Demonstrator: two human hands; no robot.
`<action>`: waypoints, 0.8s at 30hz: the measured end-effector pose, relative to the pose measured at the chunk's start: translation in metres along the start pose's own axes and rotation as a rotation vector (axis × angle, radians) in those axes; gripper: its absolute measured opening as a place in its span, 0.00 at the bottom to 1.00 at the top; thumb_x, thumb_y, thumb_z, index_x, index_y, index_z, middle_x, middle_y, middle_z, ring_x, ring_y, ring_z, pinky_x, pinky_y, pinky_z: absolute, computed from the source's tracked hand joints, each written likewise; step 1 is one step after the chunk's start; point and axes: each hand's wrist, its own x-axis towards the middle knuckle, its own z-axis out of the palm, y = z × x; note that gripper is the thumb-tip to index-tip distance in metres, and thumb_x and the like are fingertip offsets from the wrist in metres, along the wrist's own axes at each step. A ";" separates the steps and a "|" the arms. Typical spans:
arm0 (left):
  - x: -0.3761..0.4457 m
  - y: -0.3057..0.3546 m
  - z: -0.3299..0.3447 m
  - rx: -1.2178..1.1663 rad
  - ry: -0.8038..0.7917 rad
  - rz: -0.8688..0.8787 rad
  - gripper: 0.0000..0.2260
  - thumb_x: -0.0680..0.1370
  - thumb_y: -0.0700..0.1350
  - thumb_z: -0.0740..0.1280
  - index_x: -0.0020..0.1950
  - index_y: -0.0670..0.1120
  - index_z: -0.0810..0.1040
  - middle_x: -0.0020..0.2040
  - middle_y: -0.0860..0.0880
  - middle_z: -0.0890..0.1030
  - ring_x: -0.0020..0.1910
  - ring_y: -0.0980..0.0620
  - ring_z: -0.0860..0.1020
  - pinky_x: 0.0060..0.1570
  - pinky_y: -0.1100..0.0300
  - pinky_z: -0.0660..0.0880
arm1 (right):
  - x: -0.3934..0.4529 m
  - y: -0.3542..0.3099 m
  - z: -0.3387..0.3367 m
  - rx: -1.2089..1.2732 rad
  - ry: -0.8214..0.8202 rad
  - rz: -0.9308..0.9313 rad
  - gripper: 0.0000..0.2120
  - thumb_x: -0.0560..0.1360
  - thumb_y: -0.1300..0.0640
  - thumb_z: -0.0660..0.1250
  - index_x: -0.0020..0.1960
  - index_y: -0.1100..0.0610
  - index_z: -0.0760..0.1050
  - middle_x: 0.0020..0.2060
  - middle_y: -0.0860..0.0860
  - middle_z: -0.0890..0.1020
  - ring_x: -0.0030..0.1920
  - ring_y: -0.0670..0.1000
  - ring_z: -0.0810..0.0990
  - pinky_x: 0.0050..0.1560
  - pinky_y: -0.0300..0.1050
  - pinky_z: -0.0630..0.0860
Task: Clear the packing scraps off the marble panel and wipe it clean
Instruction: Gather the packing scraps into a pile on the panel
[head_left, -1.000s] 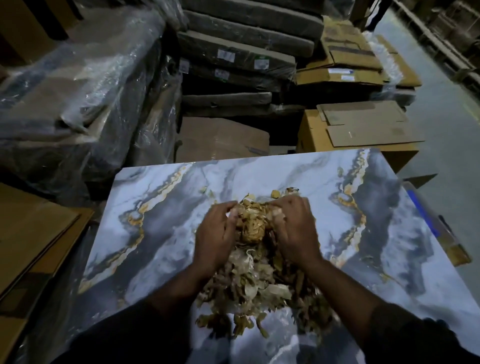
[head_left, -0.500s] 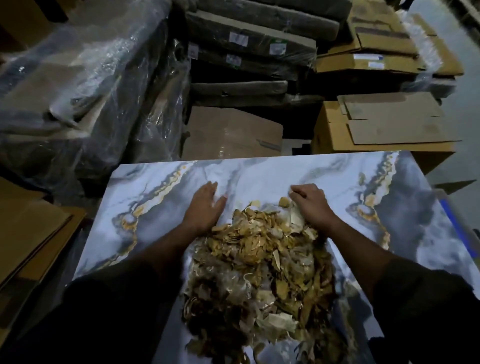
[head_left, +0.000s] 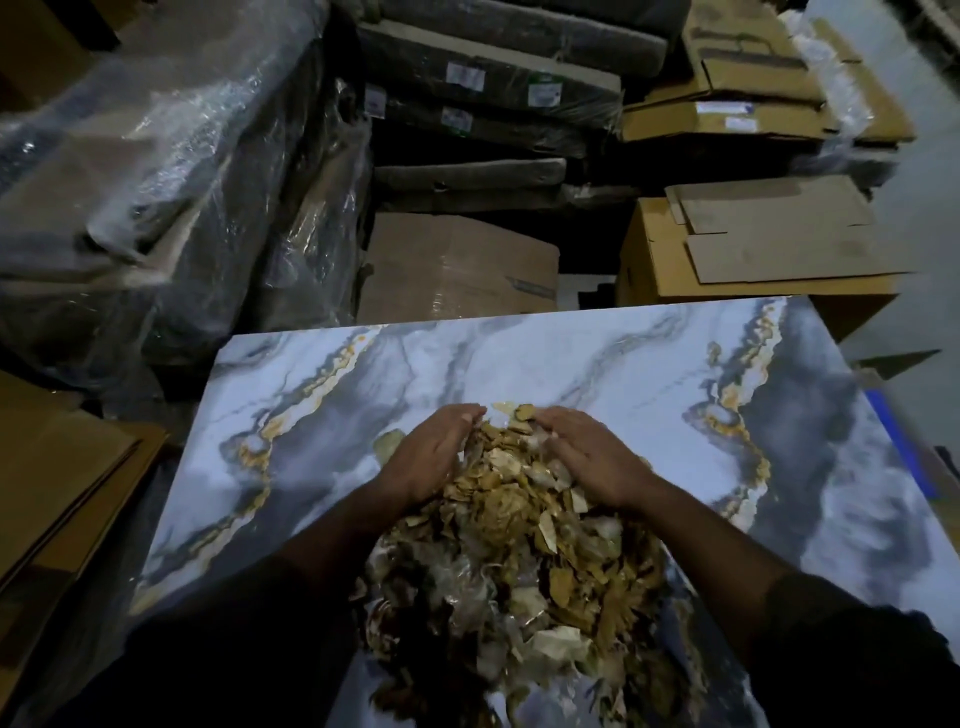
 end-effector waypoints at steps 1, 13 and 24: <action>-0.002 -0.002 0.003 0.046 -0.033 0.012 0.27 0.83 0.59 0.47 0.75 0.50 0.73 0.73 0.50 0.74 0.73 0.52 0.70 0.74 0.55 0.64 | -0.002 0.001 0.008 -0.062 0.005 -0.027 0.30 0.81 0.40 0.51 0.76 0.53 0.70 0.75 0.49 0.71 0.76 0.49 0.66 0.75 0.45 0.59; -0.026 -0.031 -0.039 0.025 0.229 0.049 0.26 0.83 0.59 0.51 0.75 0.48 0.73 0.75 0.52 0.71 0.77 0.55 0.63 0.78 0.55 0.58 | -0.057 0.024 0.007 0.195 0.241 0.142 0.34 0.79 0.29 0.51 0.79 0.45 0.63 0.77 0.45 0.66 0.78 0.46 0.62 0.78 0.50 0.56; -0.091 -0.029 0.016 -0.007 0.142 0.022 0.41 0.74 0.78 0.48 0.77 0.53 0.68 0.77 0.49 0.69 0.78 0.50 0.62 0.77 0.42 0.58 | -0.073 -0.001 0.072 -0.027 0.398 0.158 0.36 0.79 0.29 0.45 0.81 0.45 0.59 0.79 0.46 0.64 0.80 0.45 0.56 0.81 0.55 0.42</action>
